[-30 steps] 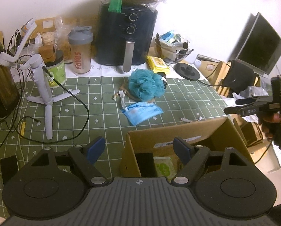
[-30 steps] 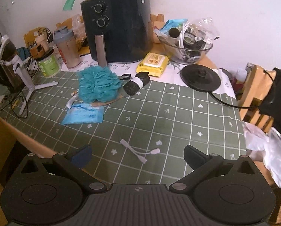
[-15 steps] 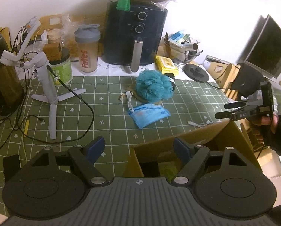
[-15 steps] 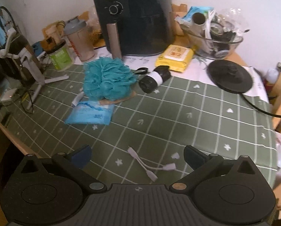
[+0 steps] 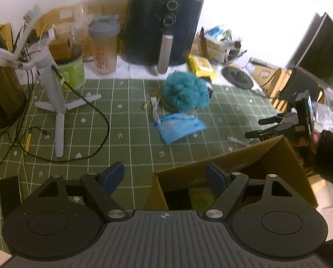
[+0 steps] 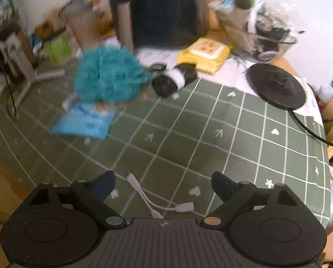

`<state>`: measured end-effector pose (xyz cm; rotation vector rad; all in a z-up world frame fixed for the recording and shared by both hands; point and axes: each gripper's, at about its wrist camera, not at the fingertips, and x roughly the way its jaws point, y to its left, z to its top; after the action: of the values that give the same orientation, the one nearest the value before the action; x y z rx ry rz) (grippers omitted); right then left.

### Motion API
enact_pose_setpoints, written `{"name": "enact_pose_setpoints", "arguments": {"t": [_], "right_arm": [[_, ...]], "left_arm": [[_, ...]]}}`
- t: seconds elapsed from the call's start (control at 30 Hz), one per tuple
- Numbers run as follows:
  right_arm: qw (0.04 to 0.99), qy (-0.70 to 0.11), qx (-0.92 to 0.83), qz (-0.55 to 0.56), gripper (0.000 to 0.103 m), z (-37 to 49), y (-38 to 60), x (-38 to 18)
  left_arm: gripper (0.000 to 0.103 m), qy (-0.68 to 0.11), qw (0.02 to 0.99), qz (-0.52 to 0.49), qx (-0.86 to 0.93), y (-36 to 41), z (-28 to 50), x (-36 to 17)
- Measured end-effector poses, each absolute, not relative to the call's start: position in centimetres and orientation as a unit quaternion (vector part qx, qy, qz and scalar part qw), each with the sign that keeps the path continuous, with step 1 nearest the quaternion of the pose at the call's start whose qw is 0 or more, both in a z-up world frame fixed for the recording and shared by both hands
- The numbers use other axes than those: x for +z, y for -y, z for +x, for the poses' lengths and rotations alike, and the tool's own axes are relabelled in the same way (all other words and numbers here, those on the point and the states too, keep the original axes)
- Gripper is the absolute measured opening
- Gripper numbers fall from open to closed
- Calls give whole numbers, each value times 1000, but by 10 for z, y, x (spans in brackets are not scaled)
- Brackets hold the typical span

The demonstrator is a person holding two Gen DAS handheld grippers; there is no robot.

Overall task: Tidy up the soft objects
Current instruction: 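Grasp the white earphone cable on the table with the right gripper, then lift the white cable with the right gripper while the left gripper grasps the teal loofah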

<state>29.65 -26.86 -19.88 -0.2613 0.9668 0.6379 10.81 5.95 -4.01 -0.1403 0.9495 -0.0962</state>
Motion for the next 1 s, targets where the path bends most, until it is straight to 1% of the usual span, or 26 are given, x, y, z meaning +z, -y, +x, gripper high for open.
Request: {"name": "enact_pose_setpoints", "arguments": {"t": [0.1,0.13,0.17,0.23,0.3,0.4,0.43,0.47,0.53,0.57,0.63,0.67,0.73,0.8,1.0], "right_arm": [[818,-461,307,-157,83,295,259,-214],[814,-462,310,-167,78,294,256,-218],[810,-462,315,-176,76,293,253,-221],[802,-462,322,-197,67,290,248,-228],[799,-459,326,-213,62,287,245,-232],[799,-458,328,-211,60,286,246,-234],[797,-461,331,-206,54,286,248,-234],[795,-465,334,-201,50,286,248,-233],[791,-467,341,-202,35,283,248,-232],[788,-466,344,-207,32,281,247,-231],[784,-468,349,-212,22,279,245,-230],[782,-467,352,-216,20,278,244,-230],[777,-466,357,-227,12,276,241,-230],[772,-466,360,-240,8,275,237,-230],[773,-468,352,-244,6,274,237,-229]], "left_arm": [[80,-484,873,-52,-38,-60,117,-59],[80,-490,870,-48,-35,-60,120,-64],[80,-495,867,-44,-34,-61,123,-69],[80,-503,863,-38,-27,-62,129,-76],[80,-503,863,-36,-31,-62,133,-80],[80,-502,863,-31,-35,-61,137,-82],[80,-501,864,-29,-35,-60,138,-82],[80,-500,865,-28,-36,-58,139,-82],[80,-500,865,-26,-40,-56,142,-82],[80,-500,865,-27,-41,-55,143,-82],[80,-499,865,-27,-48,-53,143,-80],[80,-497,866,-27,-51,-52,143,-79],[80,-493,868,-27,-57,-50,143,-76],[80,-485,871,-33,-68,-50,142,-70],[80,-458,884,-30,-86,-45,148,-51]]}}
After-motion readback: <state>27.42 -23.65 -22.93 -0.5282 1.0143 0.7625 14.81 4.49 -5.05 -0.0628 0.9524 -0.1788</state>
